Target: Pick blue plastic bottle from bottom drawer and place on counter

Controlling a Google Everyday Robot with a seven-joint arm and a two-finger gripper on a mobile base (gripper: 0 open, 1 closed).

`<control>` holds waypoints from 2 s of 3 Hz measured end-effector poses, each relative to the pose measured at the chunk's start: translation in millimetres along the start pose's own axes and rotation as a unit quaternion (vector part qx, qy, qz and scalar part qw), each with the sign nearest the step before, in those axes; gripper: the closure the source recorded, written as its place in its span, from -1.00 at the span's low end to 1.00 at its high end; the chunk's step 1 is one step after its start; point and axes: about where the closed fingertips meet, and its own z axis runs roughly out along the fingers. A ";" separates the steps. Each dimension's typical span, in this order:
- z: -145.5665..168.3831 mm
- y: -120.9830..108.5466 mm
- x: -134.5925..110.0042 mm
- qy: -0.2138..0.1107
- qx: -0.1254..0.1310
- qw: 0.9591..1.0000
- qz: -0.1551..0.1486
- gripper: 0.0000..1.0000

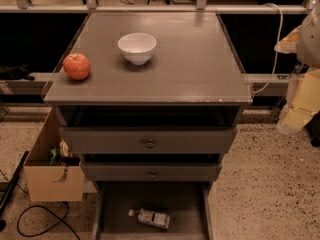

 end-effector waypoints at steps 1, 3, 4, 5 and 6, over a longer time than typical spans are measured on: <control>0.0 0.0 0.0 0.000 0.000 1.000 0.000 -1.00; 29.1 24.5 29.7 -0.102 0.003 0.994 0.028 -1.00; 74.8 56.6 39.3 -0.184 -0.026 0.982 0.028 -1.00; 119.1 81.9 26.6 -0.263 -0.064 0.963 0.013 -1.00; 159.5 100.7 15.3 -0.289 -0.099 0.952 0.011 -1.00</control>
Offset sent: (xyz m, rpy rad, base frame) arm -0.0304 -0.0211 -0.0186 0.3894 -0.0933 -0.0405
